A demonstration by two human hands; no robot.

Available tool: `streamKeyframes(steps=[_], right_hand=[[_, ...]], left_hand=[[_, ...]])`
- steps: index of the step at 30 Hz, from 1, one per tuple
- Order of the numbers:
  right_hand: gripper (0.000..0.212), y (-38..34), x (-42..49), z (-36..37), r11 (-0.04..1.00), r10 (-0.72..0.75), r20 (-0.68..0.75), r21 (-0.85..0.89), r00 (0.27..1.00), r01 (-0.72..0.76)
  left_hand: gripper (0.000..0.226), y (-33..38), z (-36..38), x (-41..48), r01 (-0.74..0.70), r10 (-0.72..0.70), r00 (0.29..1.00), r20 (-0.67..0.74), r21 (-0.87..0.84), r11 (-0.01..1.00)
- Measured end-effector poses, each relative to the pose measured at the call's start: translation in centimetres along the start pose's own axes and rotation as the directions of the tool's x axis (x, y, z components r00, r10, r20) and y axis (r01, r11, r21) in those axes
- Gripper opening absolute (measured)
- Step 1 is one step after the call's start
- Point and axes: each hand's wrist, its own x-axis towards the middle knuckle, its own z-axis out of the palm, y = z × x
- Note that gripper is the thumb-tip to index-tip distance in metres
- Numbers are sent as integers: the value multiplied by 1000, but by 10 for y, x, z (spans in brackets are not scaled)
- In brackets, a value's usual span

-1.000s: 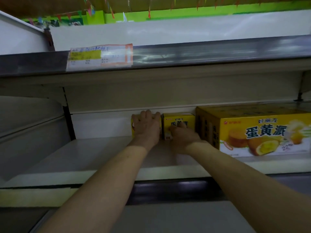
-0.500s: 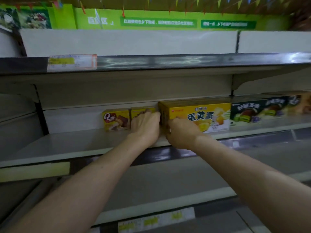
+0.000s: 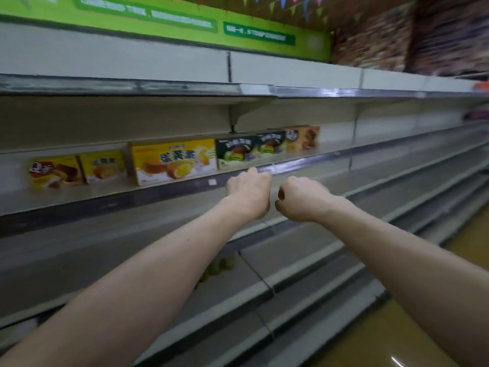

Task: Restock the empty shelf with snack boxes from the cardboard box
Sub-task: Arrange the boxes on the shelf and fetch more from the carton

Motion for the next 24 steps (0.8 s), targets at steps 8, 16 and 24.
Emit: streamKeyframes(steps=[8,16,24], right_hand=[[13,142,-102,-18,951,307,-1,-29,952,-307],[16,278,-183,-39,821,568,-31,-50,822,-569],[22,402,-225,-57,671,733,-99,-52,673,-739]], left_hand=[[35,167,-1,-13,-293,296,955,8,-102,951],[39,316,-1,-12,-554,565,825,3,-191,810],[40,454,19,15,-687,716,698,-21,-305,660]])
